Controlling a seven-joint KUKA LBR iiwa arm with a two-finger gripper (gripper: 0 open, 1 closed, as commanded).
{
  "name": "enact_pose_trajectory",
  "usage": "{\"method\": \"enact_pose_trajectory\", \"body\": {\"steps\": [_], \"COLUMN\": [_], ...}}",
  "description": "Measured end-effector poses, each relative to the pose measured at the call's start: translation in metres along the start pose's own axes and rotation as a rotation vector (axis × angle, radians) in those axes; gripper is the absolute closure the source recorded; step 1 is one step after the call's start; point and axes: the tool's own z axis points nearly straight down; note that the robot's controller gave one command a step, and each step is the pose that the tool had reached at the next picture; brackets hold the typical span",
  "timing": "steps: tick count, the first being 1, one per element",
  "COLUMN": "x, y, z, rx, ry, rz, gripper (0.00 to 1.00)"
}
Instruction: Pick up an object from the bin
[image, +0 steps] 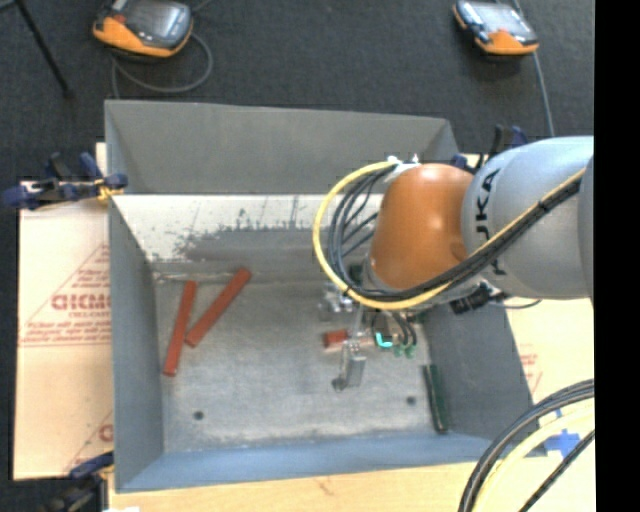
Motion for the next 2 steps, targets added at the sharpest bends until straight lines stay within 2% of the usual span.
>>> {"method": "enact_pose_trajectory", "body": {"steps": [1,2], "x": [-0.0126,-0.0143], "y": [-0.0509,-0.0482], "z": [0.0782,0.0737], "rx": [0.003,0.001], "ry": [-0.001,-0.007], "rz": [-0.072,-0.073], "gripper": [0.00,1.00]}}
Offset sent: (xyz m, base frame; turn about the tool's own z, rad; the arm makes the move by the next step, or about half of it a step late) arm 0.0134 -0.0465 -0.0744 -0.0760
